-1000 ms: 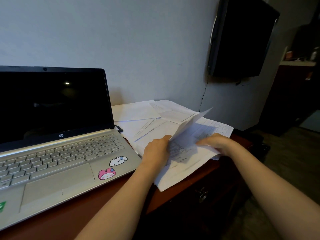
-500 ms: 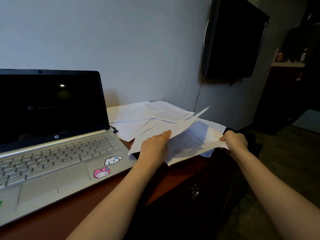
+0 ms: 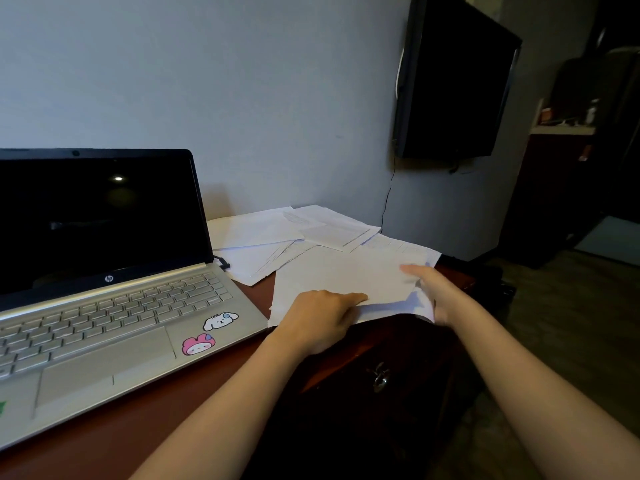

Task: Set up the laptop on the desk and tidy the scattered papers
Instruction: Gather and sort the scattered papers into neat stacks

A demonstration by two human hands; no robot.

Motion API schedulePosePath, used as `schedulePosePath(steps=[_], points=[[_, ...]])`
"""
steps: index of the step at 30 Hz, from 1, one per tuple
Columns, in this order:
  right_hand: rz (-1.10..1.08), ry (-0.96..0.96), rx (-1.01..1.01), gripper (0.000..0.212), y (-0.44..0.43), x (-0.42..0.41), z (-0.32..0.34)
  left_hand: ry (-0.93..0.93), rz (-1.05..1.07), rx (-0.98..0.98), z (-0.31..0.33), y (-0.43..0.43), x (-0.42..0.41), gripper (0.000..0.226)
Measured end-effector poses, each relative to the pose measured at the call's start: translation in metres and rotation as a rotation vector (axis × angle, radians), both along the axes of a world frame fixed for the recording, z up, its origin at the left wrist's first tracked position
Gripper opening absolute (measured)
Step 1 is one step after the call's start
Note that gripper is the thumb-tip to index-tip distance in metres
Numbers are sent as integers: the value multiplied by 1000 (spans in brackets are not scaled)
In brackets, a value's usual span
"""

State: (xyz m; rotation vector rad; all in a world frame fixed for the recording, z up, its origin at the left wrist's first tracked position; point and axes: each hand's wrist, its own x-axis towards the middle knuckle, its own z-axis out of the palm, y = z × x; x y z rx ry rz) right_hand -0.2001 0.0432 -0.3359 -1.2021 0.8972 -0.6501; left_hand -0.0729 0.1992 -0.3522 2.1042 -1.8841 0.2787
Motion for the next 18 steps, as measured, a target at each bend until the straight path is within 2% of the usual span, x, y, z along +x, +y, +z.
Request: schedulePosePath(steps=[3,5,8,11,14,16,18], points=[[-109,94,-106,18,-1,1,-5,-13,-75,-7,0,2,-3,41],[-207,-4,-99,14,4,0,-1,-3,-104,-18,-1,3,-6,43],[-349,-173,-100,8,11,-1,5,-31,-128,-60,-4,4,-8,58],[-327,-360,-60,14,22,-2,6,-7,-66,-172,-2,5,-10,52],[-161,-485,-78,22,27,-6,12,113,121,-222,5,4,-4,42],[-109,-407,-160,39,24,-8,17,264,169,-343,10,6,6,39],[-118,-281,-245,39,19,-7,19,437,163,-505,11,7,18,39]])
